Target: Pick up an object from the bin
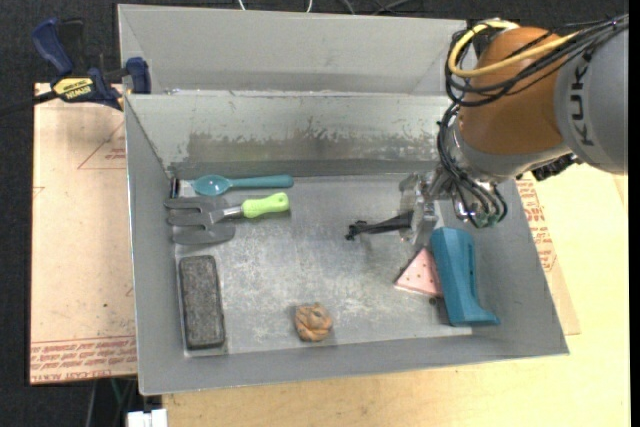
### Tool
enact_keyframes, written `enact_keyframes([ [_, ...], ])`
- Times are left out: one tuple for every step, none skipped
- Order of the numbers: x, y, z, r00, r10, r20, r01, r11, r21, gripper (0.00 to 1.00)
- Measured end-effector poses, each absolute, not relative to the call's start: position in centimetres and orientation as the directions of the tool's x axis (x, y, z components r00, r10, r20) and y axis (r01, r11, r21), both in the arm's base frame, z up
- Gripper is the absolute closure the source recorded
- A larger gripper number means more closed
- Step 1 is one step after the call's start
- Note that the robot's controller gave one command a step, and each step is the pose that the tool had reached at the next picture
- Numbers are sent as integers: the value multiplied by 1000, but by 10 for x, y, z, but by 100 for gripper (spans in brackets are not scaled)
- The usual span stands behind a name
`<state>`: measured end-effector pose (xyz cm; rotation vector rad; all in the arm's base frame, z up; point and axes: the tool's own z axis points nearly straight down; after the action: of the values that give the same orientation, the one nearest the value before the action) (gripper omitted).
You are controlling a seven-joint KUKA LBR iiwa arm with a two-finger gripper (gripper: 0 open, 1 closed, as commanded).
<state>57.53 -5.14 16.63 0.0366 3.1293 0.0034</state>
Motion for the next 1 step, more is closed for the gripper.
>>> enact_keyframes([
  [575, -73, 146, -963, -268, -21, -268, 963, -2, 100],
])
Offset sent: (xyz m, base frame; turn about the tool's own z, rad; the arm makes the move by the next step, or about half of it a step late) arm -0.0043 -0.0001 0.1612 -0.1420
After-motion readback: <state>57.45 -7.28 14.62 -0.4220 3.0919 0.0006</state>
